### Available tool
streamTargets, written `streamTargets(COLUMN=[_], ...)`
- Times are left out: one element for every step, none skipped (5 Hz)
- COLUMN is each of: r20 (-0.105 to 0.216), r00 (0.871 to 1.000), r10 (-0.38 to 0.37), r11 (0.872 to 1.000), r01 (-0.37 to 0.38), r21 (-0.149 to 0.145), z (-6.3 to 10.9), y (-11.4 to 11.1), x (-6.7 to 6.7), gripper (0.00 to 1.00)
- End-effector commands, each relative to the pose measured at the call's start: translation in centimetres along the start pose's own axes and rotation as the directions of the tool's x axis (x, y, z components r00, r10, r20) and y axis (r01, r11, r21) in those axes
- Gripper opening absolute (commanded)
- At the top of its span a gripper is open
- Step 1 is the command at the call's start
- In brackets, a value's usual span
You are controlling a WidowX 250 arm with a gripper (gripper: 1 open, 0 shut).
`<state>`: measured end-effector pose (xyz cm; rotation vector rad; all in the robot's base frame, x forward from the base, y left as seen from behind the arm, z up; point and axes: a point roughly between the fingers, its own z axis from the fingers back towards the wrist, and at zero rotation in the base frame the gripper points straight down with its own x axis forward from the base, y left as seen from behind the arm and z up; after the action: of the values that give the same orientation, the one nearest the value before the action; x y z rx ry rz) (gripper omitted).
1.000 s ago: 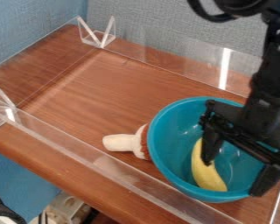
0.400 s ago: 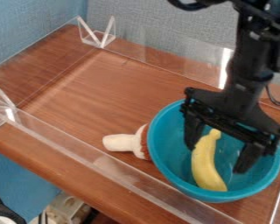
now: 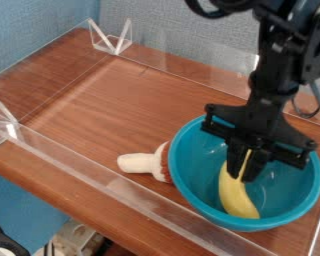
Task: Remove the yellow object from the blue bowl and put it on the table
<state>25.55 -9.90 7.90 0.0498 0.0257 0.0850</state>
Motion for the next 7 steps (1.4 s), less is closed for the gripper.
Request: streamTargets(r20=[0.038, 0.051, 0.062, 0.079, 0.082, 0.083, 0.089], r00=[0.999, 0.994, 0.992, 0.987, 0.982, 0.99, 0.994], r10=[-0.036, -0.097, -0.113, -0.141, -0.173, -0.114, -0.058], r11=[0.999, 0.995, 0.993, 0.99, 0.985, 0.993, 0.998], r01=[0.036, 0.098, 0.114, 0.142, 0.174, 0.115, 0.059], r21=[-0.012, -0.006, -0.005, -0.009, -0.008, -0.007, -0.007], z=[0.4, 0.2, 0.1, -0.7, -1.7, -2.5, -3.0], y=[-1.0, -2.4, -2.9, -2.3, -1.9, -0.7, 0.3], x=[0.7, 0.8, 1.3, 1.7, 2.0, 2.3, 2.7], gripper=[1.0, 1.0, 0.0, 0.0, 1.0, 1.0, 1.0])
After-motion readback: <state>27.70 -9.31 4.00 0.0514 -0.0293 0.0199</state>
